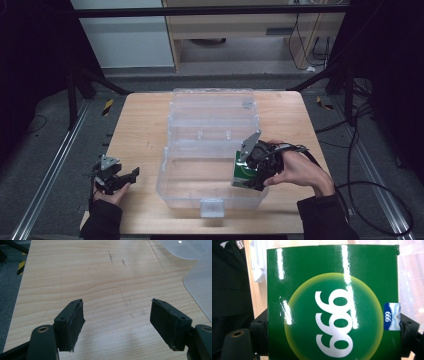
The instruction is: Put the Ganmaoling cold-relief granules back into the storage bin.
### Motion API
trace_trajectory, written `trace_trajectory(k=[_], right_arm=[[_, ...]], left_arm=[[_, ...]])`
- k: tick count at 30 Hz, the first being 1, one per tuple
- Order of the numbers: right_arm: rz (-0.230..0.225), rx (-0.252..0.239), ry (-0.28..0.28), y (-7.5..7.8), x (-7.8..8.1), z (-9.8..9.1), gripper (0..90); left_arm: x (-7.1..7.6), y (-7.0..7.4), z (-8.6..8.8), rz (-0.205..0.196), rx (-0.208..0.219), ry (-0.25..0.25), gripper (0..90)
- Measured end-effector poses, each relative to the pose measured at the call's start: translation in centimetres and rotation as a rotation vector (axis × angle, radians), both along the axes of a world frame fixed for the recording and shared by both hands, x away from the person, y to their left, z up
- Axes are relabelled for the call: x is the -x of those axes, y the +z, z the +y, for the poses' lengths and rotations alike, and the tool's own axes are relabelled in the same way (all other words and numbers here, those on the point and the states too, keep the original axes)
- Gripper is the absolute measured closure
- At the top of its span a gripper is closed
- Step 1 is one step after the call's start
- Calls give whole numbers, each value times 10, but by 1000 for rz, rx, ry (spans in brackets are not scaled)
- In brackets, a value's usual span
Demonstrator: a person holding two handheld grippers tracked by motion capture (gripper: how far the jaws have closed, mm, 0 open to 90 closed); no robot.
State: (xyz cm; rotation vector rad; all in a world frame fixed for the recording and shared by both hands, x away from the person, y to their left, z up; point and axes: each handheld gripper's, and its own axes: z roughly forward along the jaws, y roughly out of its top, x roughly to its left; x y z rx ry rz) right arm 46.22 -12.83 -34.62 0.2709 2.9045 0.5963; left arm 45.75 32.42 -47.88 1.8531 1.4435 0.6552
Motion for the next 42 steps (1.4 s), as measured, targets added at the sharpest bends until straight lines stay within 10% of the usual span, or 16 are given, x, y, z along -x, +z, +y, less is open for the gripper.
trace_trajectory(k=[42], right_arm=[[57, 70, 29, -60, -6, 6, 144]], left_arm=[[0, 0, 0, 1, -4, -2, 264]])
